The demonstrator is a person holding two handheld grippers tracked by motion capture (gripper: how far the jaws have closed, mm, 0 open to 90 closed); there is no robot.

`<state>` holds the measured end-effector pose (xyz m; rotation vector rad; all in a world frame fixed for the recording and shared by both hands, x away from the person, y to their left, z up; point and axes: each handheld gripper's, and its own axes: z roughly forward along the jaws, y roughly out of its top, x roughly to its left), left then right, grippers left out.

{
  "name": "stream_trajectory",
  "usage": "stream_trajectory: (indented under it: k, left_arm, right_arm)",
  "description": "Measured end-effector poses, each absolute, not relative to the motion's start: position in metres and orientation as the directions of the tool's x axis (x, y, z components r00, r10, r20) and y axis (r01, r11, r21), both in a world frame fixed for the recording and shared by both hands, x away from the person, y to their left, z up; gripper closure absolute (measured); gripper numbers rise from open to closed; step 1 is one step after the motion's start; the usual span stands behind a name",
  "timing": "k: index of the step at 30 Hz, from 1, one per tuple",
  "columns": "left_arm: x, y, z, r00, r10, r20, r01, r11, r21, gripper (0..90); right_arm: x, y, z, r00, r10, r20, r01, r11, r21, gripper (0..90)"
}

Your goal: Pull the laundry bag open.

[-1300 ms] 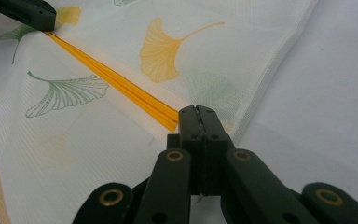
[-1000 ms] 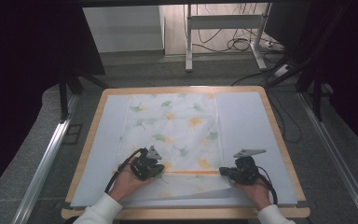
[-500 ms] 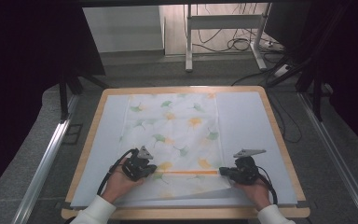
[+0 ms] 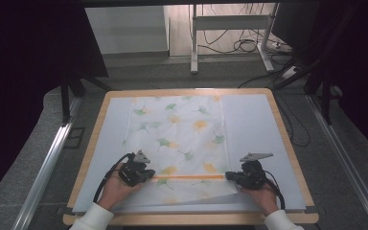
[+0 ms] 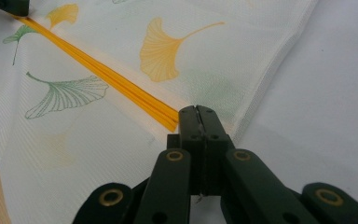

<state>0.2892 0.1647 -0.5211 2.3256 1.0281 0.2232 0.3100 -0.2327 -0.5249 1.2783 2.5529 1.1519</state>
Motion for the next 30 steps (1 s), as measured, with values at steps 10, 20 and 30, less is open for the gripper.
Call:
stream_trajectory:
  k: [10, 20, 30]
  left_arm:
    - [0.287, 0.179, -0.521, 0.666, 0.742, -0.069, 0.64, -0.522, 0.564, 90.0]
    - [0.283, 0.197, -0.522, 0.63, 0.774, -0.061, 0.664, -0.496, 0.559, 90.0]
    - [0.281, 0.215, -0.524, 0.587, 0.807, -0.065, 0.692, -0.459, 0.557, 90.0]
  right_arm:
    - [0.31, -0.232, -0.525, -0.658, 0.709, 0.255, 0.661, 0.38, 0.647, 89.7]
    - [0.31, -0.233, -0.525, -0.658, 0.708, 0.256, 0.661, 0.38, 0.647, 89.7]
    - [0.31, -0.232, -0.525, -0.66, 0.708, 0.253, 0.659, 0.384, 0.647, 89.7]
